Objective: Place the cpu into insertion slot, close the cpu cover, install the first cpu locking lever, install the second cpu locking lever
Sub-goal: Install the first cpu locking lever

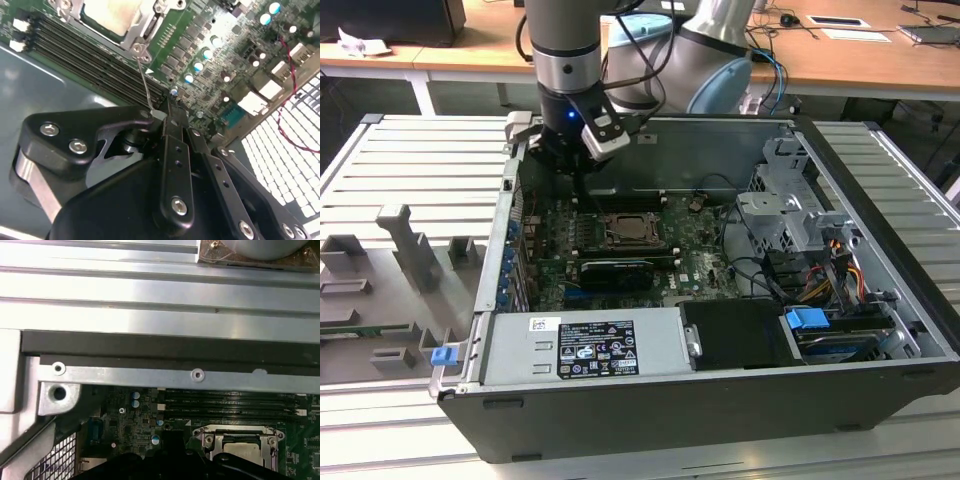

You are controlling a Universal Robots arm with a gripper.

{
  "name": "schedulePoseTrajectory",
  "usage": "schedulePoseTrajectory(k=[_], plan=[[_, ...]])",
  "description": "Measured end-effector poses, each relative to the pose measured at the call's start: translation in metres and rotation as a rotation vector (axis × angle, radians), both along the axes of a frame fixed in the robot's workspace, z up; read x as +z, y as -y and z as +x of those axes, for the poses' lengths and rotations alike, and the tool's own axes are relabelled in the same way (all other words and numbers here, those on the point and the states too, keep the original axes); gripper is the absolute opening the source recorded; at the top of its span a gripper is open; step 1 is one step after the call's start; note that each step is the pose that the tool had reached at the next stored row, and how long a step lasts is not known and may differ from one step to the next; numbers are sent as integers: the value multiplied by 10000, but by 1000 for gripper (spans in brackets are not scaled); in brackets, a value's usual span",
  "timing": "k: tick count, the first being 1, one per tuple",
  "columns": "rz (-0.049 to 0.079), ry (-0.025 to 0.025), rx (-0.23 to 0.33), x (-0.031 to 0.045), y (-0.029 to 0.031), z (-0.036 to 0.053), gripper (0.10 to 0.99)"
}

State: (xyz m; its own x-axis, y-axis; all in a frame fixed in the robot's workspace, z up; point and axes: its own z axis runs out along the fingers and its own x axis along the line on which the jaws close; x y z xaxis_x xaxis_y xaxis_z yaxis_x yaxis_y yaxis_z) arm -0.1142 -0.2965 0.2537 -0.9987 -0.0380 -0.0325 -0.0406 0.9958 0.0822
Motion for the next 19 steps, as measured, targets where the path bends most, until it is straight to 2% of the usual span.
schedulePoseTrajectory(k=[9, 19], plan=[[0, -1, 0, 0, 0, 112, 106], [-1, -1, 0, 0, 0, 275, 106]])
